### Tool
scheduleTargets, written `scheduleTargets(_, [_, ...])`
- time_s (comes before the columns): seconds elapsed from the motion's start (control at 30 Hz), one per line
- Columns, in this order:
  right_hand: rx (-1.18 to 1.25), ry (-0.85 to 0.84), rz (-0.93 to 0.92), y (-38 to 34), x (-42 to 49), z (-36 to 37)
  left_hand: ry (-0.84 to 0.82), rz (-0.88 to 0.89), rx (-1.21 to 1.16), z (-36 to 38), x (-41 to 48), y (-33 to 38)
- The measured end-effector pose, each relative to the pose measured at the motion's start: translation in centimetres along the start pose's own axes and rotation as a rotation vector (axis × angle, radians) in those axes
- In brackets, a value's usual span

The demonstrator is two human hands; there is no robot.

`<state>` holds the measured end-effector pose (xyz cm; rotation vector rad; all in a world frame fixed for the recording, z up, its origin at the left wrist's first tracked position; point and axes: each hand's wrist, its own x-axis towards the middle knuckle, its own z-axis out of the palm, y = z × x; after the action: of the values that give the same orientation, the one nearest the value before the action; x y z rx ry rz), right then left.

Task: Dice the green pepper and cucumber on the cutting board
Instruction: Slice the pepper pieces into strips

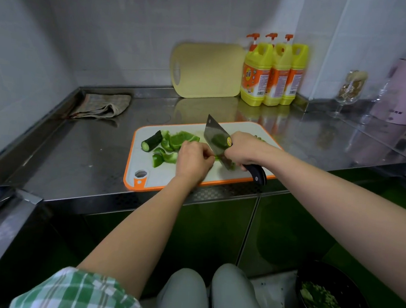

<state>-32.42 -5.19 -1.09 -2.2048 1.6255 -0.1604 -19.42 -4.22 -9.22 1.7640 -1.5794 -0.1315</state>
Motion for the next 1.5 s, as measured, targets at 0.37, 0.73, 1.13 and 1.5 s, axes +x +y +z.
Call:
scheduleTargets(0.37, [0.047, 0.176, 0.008, 0.6, 1.4, 1.6, -0.002, 0.021, 0.002, 0.0, 0.0, -0.2])
scheduleTargets(0.73, [-0.033, 0.041, -0.007, -0.2, -0.2, 0.4, -0.006, -0.002, -0.019, 0.3, 0.5, -0.6])
scheduleTargets(1.13, [0.021, 0.103, 0.048, 0.3, 1.3, 1.1, -0.032, 0.053, 0.009, -0.1, 0.2, -0.7])
scheduleTargets(1.5, [0.109, 0.080, -0.024, 1.1, 0.8, 0.2, 0.005, 0.034, 0.213, -0.6, -0.5, -0.2])
